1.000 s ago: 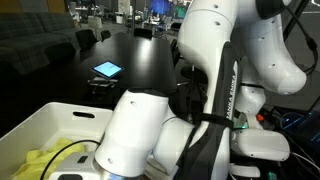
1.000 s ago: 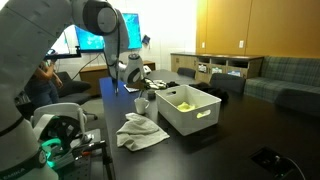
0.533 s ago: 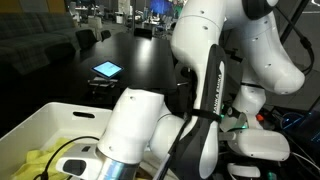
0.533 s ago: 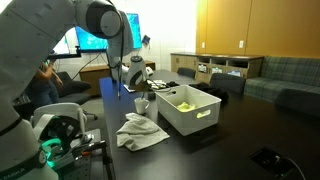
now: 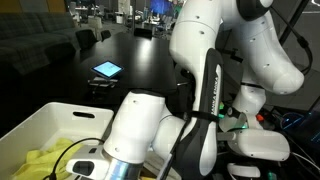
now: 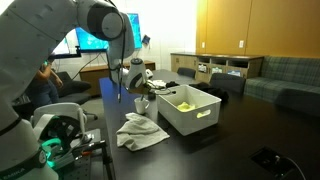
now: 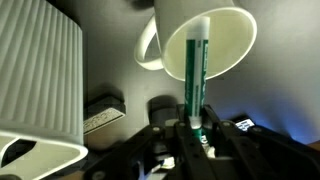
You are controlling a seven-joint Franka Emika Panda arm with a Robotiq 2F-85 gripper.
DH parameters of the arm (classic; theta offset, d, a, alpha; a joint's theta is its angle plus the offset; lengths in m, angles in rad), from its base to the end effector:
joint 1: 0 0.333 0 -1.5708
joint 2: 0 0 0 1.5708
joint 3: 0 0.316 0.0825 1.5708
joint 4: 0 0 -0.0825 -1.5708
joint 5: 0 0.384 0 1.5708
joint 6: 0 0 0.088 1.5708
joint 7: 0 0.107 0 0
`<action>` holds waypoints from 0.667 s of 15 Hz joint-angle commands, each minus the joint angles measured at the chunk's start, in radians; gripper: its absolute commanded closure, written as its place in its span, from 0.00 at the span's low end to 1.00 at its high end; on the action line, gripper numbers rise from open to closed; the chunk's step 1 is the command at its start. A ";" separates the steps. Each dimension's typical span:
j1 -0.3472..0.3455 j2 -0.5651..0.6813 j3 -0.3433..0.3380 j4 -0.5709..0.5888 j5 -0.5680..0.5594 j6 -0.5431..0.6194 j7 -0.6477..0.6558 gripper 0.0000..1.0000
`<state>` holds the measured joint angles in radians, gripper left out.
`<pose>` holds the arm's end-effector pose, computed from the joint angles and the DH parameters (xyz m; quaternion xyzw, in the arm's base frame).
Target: Put the yellow and white cloths in the storage box and put the marker in the mug cup
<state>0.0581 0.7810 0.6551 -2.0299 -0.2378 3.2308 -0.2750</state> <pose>0.4851 0.4087 0.1966 -0.8359 -0.4311 -0.2520 0.2278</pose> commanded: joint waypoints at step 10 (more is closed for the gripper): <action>-0.017 -0.035 0.006 -0.062 -0.055 0.111 0.018 0.09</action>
<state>0.0578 0.7820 0.6551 -2.0579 -0.2661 3.2987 -0.2749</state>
